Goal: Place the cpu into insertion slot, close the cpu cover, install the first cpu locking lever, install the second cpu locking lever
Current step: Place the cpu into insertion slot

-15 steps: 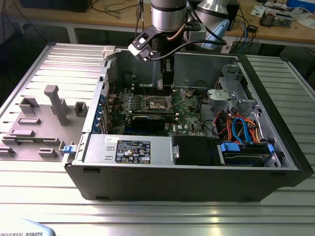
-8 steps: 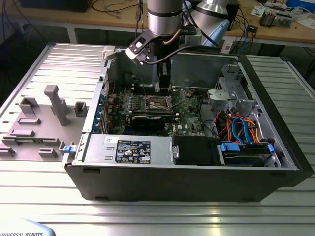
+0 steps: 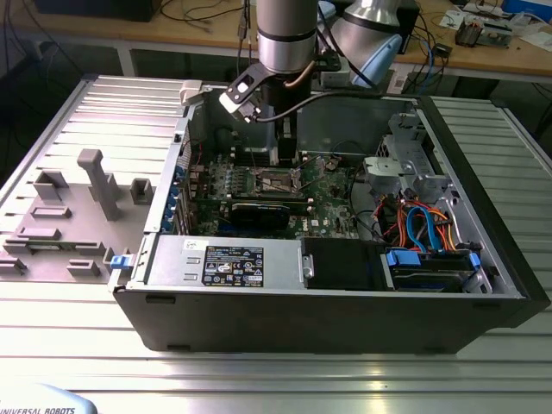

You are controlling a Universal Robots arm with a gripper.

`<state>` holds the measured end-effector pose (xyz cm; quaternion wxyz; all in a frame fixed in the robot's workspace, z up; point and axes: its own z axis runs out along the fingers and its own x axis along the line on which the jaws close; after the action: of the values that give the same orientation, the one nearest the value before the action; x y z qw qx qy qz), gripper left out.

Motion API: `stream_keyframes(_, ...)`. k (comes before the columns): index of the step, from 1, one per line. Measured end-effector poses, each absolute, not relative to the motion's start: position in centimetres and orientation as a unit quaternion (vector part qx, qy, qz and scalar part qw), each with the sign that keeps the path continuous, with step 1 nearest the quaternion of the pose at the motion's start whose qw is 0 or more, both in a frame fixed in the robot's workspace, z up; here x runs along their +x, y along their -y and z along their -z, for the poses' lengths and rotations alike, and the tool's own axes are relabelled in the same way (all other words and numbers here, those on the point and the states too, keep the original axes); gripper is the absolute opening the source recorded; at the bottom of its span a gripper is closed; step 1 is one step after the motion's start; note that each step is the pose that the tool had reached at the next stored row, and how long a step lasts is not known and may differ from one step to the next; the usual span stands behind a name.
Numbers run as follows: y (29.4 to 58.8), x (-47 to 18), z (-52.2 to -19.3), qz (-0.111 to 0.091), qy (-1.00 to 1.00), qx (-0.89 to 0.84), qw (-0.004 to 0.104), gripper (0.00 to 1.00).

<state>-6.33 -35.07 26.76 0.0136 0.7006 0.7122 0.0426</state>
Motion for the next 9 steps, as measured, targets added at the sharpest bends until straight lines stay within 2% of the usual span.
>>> stream_keyframes(9, 34.8, -6.6, -24.8, -0.043, -0.716, 0.696, 0.013, 0.54)
